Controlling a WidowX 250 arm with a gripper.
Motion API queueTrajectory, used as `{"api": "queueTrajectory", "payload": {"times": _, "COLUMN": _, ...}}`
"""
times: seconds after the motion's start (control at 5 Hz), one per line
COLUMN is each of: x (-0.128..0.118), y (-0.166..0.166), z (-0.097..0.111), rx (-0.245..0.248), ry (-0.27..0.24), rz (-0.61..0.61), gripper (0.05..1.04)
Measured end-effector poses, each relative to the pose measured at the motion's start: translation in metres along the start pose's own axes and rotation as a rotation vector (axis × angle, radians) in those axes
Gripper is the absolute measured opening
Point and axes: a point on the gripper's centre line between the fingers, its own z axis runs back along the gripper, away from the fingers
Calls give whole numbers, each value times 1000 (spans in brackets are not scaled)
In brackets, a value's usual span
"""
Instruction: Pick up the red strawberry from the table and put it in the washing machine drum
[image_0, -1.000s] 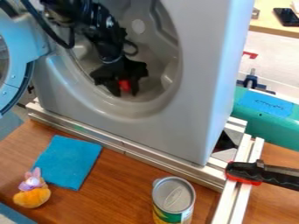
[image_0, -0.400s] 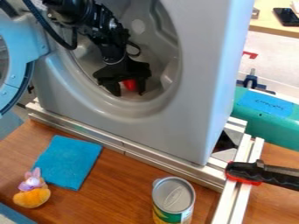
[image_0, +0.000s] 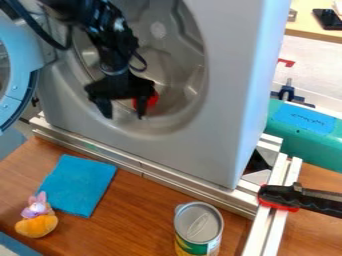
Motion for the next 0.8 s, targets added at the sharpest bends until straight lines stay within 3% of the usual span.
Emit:
{"api": "queueTrajectory", "payload": {"times": 0.2, "x": -20, "y": 25, "z": 46, "rx": 53, "ry": -54, "rz": -28, "gripper": 994}}
{"api": "queueTrajectory", "payload": {"times": 0.4, "x": -49, "y": 42, "z": 77, "rx": 66, "ry": -38, "rz": -89, "gripper": 995}}
{"api": "queueTrajectory", "payload": {"times": 0.6, "x": -76, "y": 60, "z": 80, "rx": 136, "ry": 84, "rz": -169, "gripper": 996}}
{"api": "queueTrajectory", "payload": {"times": 0.8, "x": -101, "y": 86, "z": 67, "rx": 209, "ry": 186, "rz": -216, "gripper": 996}}
